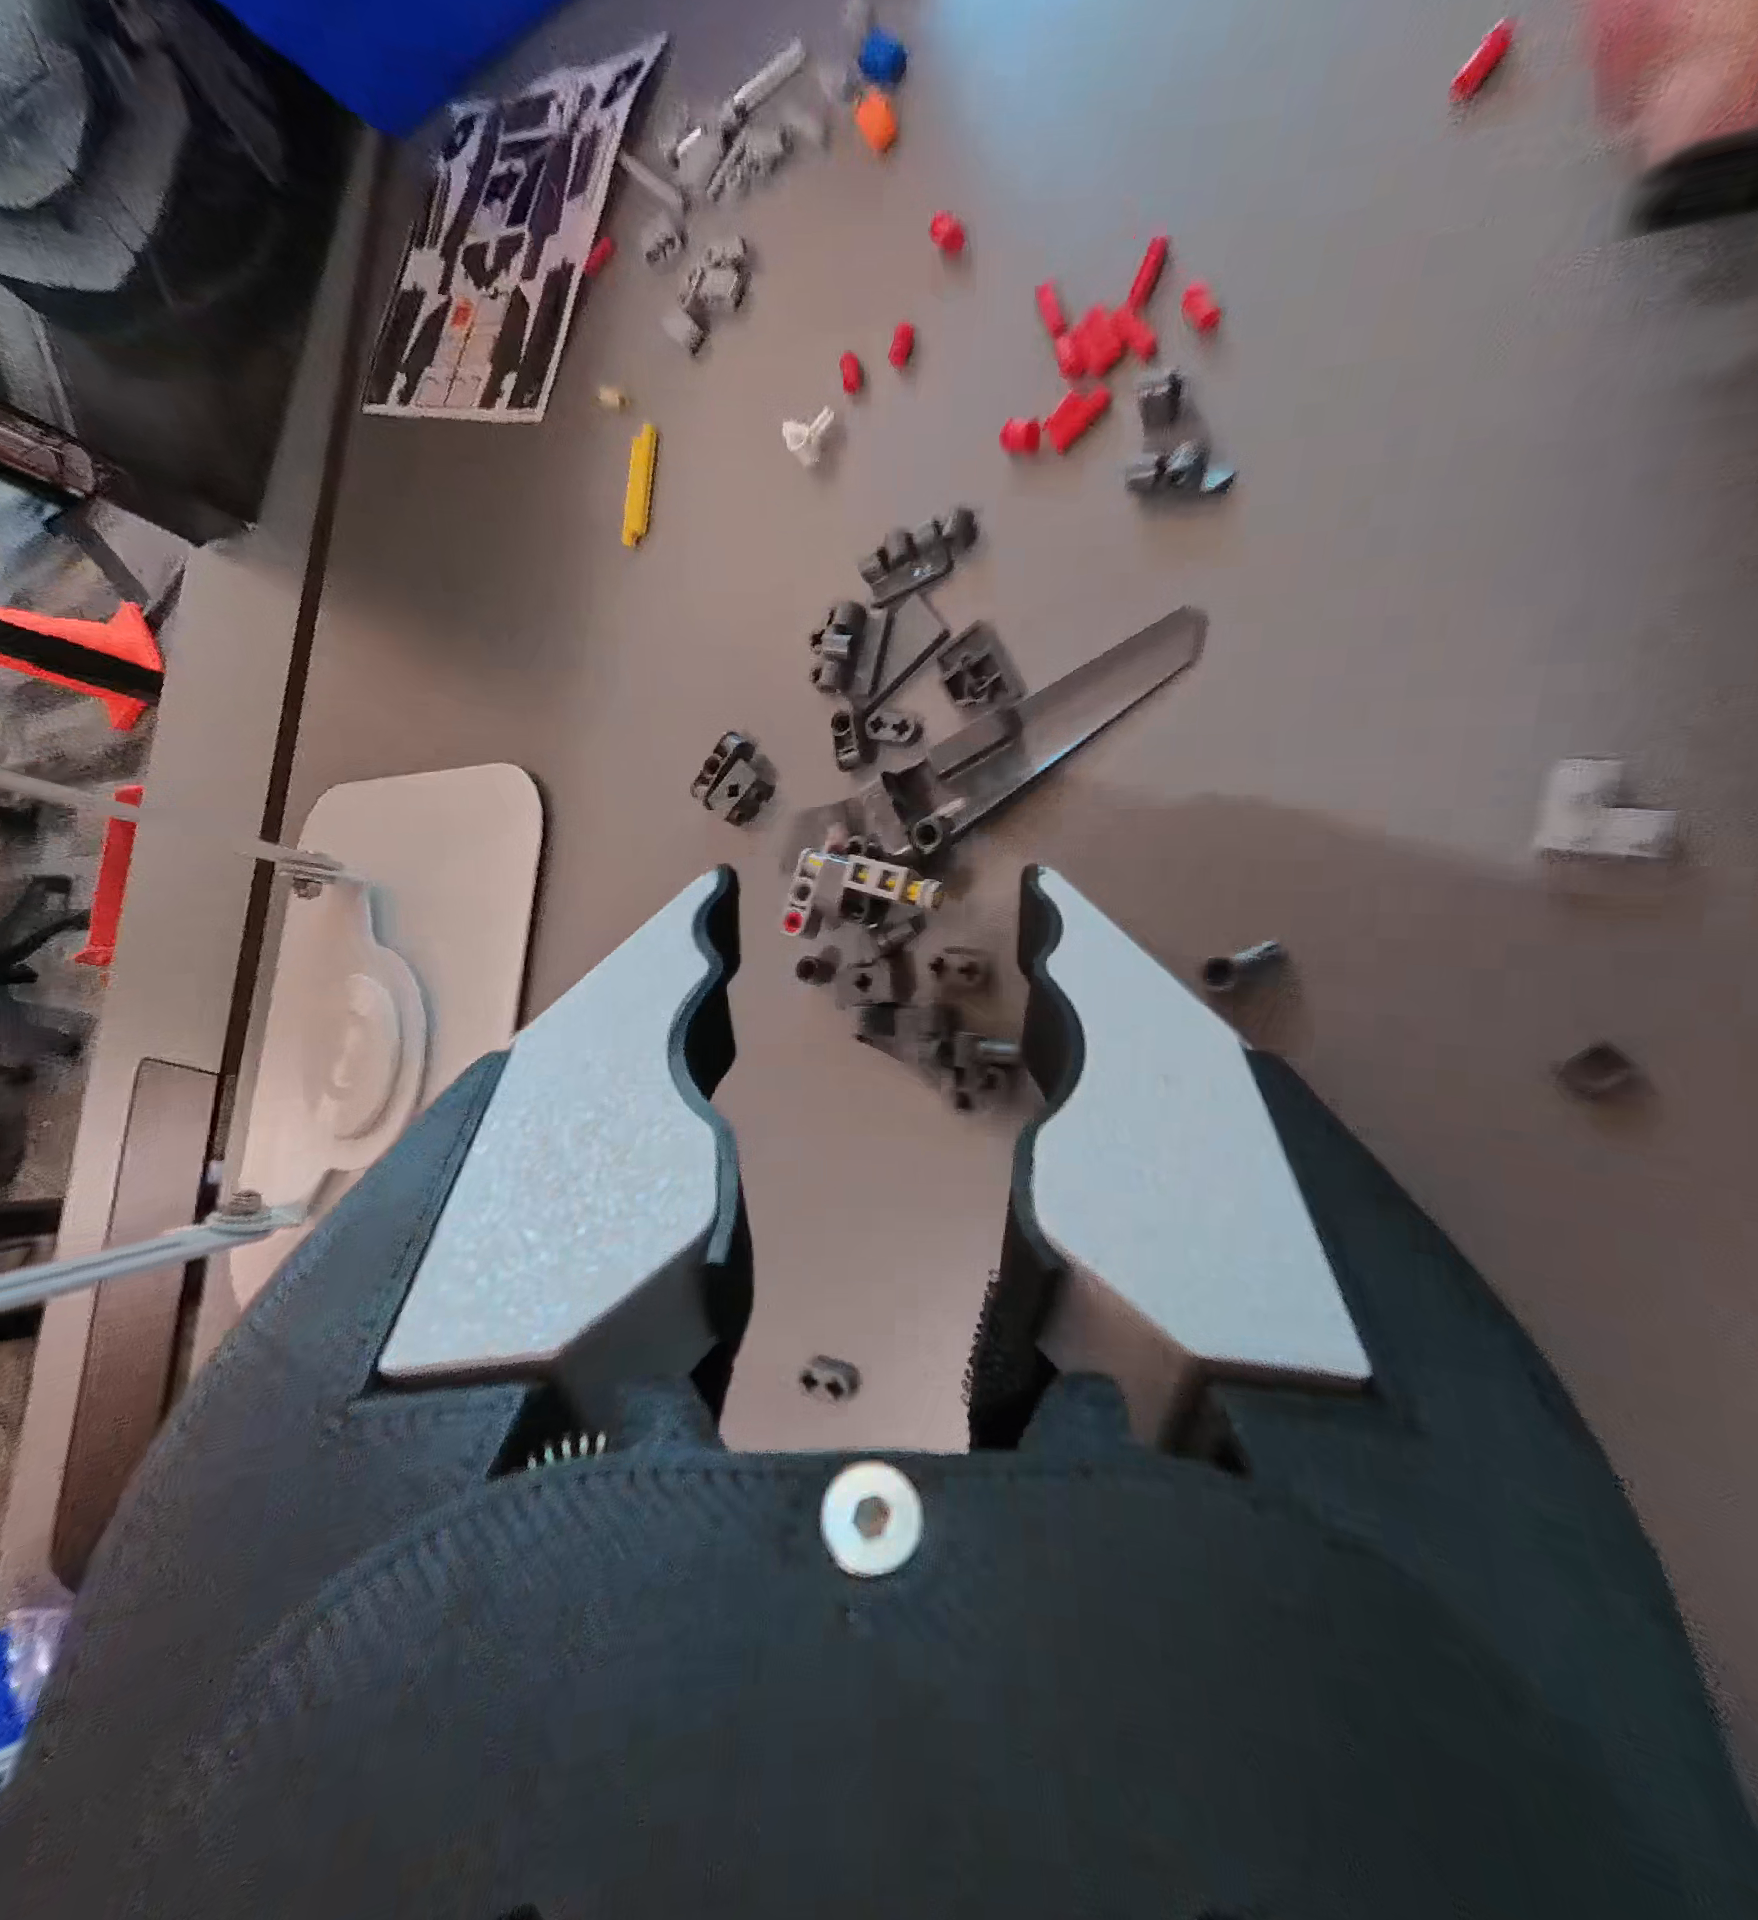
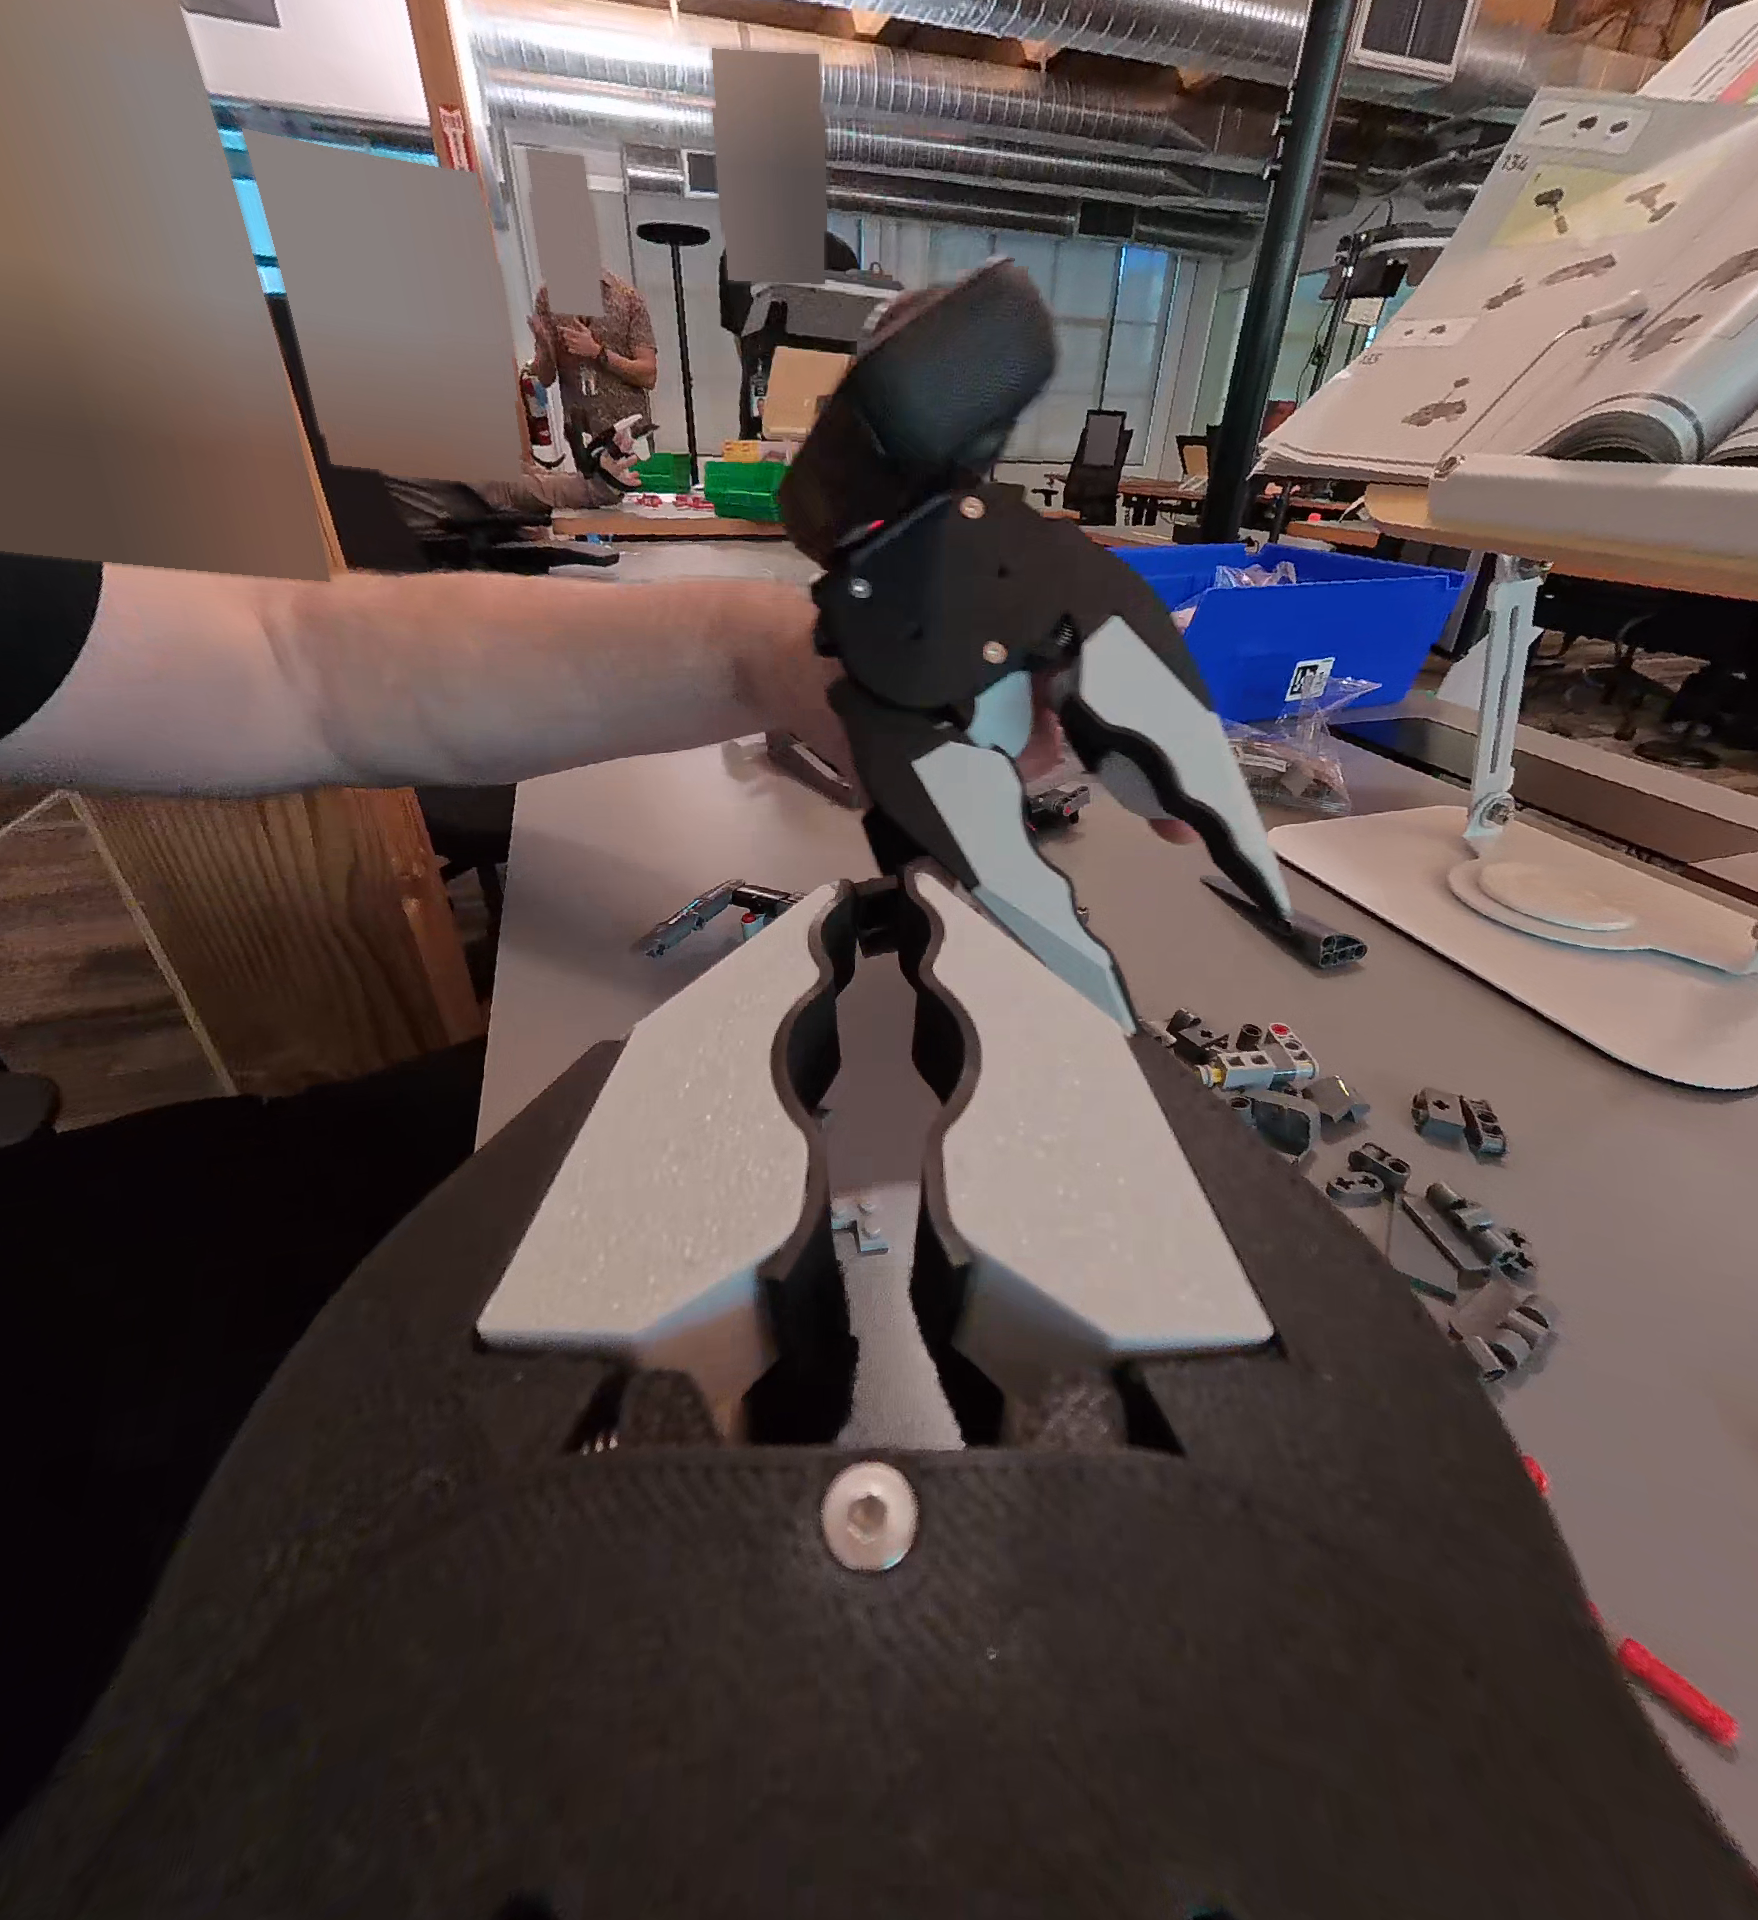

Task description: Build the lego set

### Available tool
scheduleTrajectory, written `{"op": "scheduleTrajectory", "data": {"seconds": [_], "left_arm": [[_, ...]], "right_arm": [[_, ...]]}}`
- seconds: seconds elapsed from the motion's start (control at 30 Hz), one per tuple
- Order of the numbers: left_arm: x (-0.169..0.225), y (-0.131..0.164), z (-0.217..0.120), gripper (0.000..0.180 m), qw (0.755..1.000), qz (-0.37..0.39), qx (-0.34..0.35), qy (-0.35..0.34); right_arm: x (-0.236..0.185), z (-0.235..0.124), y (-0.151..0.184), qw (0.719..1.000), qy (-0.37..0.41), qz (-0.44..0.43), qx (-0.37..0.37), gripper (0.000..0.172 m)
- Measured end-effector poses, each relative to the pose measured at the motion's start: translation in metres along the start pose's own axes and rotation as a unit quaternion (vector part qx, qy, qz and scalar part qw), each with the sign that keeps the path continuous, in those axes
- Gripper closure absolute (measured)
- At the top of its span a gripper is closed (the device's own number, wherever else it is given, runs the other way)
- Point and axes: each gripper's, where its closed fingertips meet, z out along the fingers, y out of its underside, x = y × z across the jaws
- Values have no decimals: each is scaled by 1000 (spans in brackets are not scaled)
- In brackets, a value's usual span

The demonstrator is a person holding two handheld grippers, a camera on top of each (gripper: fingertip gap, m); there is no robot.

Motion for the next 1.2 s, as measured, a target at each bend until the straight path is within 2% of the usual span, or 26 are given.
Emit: {"op": "scheduleTrajectory", "data": {"seconds": [0.23,0.4,0.5,0.73,0.97,1.13,1.17,1.2], "left_arm": [[0,16,32,120,995,5,-70,66],[-2,22,44,129,993,-7,-83,81],[0,22,46,142,993,-15,-81,87],[0,25,43,144,994,-32,-63,83],[-6,24,28,144,996,-56,-37,59],[-7,16,11,144,996,-80,2,50],[-9,14,6,159,995,-89,14,42],[-12,10,2,159,994,-99,34,34]], "right_arm": [[-3,0,1,1000,-6,-5,-4,167],[-5,2,5,1000,-11,-8,-20,167],[-11,7,19,997,-25,-13,-70,167],[-35,16,58,972,-75,-80,-208,167],[-63,37,92,935,-134,-94,-315,166],[-61,41,107,919,-134,-99,-356,149],[-60,41,107,919,-132,-98,-359,146],[-59,41,106,919,-129,-97,-360,141]]}}
